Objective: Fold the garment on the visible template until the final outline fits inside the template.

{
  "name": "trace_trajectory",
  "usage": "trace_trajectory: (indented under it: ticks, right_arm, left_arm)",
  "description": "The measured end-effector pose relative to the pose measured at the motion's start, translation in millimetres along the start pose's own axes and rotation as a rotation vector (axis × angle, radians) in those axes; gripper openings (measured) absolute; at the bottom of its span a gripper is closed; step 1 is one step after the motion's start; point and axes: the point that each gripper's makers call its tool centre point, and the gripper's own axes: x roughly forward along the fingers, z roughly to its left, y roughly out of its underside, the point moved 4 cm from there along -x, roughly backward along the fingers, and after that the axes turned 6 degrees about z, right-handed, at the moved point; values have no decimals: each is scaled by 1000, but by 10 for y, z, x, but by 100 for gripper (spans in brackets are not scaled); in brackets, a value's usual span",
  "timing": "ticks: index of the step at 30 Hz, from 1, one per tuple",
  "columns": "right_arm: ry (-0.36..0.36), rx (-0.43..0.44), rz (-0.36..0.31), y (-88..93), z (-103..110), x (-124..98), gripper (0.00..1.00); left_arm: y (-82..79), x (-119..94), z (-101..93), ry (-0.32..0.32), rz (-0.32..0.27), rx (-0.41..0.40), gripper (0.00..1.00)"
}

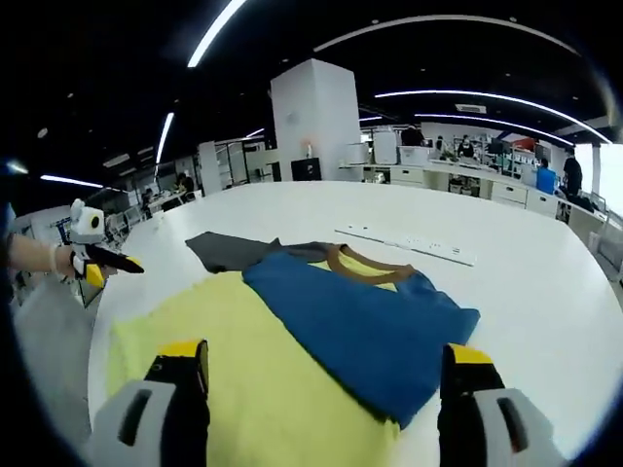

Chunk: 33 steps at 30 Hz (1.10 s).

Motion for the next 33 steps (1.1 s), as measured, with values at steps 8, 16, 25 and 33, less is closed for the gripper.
trace_trajectory:
  ticks: [8,16,25,33]
  right_arm:
    - [25,-53,9,22,56,-234,100]
    - [57,-37,-15,43,37,-364,100]
    - [79,-30,-13,63,-25,-425,99]
    - [122,-7,-15,122,-125,-558,95]
  left_arm:
    - [-118,-25,154,-3,20,50,70]
    - [-260,-159,514,-123,-5,74,70]
    - [-487,-288,923,-187,-44,47,68]
    - [-514,-255,1425,-263,9,3,67]
